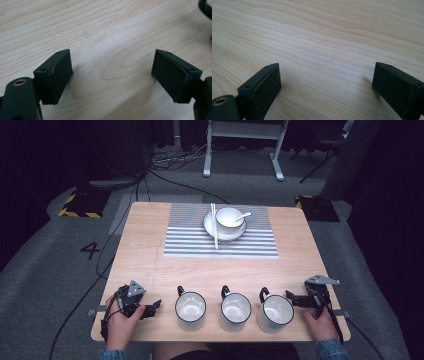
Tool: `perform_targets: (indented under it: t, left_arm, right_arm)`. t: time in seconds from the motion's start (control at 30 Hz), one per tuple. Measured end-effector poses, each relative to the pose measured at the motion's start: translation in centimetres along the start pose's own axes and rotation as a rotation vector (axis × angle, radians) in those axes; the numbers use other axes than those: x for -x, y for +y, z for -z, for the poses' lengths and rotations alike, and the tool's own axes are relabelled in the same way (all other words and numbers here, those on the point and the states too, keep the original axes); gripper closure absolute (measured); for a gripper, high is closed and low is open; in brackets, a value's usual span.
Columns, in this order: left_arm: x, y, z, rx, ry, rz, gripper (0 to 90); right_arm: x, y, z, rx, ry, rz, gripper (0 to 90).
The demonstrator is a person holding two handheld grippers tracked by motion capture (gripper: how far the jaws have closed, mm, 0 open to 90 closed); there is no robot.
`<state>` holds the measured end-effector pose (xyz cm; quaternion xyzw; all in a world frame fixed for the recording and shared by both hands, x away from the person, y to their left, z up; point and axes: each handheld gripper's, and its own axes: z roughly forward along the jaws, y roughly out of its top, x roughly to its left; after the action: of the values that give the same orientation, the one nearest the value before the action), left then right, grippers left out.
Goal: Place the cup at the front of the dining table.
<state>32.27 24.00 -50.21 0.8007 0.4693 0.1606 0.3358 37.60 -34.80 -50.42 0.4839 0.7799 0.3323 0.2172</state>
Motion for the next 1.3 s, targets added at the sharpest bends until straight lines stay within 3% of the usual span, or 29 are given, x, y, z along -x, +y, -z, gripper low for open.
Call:
perform_targets:
  t: [0.03, 0.17, 0.23, 0.27, 0.3, 0.4, 0.53, 0.83, 1.07, 1.3]
  left_arm:
    - [0.0, 0.0, 0.2, 0.011, -0.007, 0.035, 16.4]
    - [0.0, 0.1, 1.0, 0.053, -0.020, 0.066, 17.0]
    - [0.1, 0.3, 1.9, 0.116, -0.075, 0.098, 16.9]
    - [0.3, 0.4, 2.8, 0.184, -0.119, 0.117, 16.8]
    - [0.3, 0.4, 2.8, 0.184, -0.119, 0.117, 16.7]
    - [1.0, 0.8, 3.8, 0.224, -0.102, 0.095, 16.8]
    - [1.8, 1.2, 4.8, 0.220, -0.073, 0.052, 16.8]
    - [3.2, 1.9, 6.1, 0.225, -0.044, 0.014, 16.7]
    - [4.0, 2.3, 6.7, 0.225, -0.062, 0.004, 16.6]
    - [6.1, 3.3, 7.2, 0.228, -0.106, -0.053, 16.3]
  right_arm:
    - [0.0, 0.0, 0.0, 0.000, 0.000, -0.001, 8.6]
    - [0.0, 0.0, 0.0, 0.000, -0.004, -0.002, 8.6]
    - [0.0, 0.0, 0.0, -0.002, -0.003, -0.001, 8.6]
    - [0.0, 0.0, 0.0, -0.002, -0.003, -0.002, 8.6]
    - [0.0, 0.0, 0.0, -0.001, -0.003, -0.001, 8.6]
    - [0.0, 0.0, 0.0, 0.000, -0.003, -0.001, 8.6]
    - [0.0, 0.0, 0.0, -0.001, -0.004, -0.002, 8.6]
    - [0.0, 0.0, 0.0, -0.001, -0.004, -0.001, 8.6]
    - [0.0, 0.0, 0.0, -0.001, -0.004, -0.001, 8.6]
    - [0.0, 0.0, 0.0, -0.001, -0.004, -0.001, 8.6]
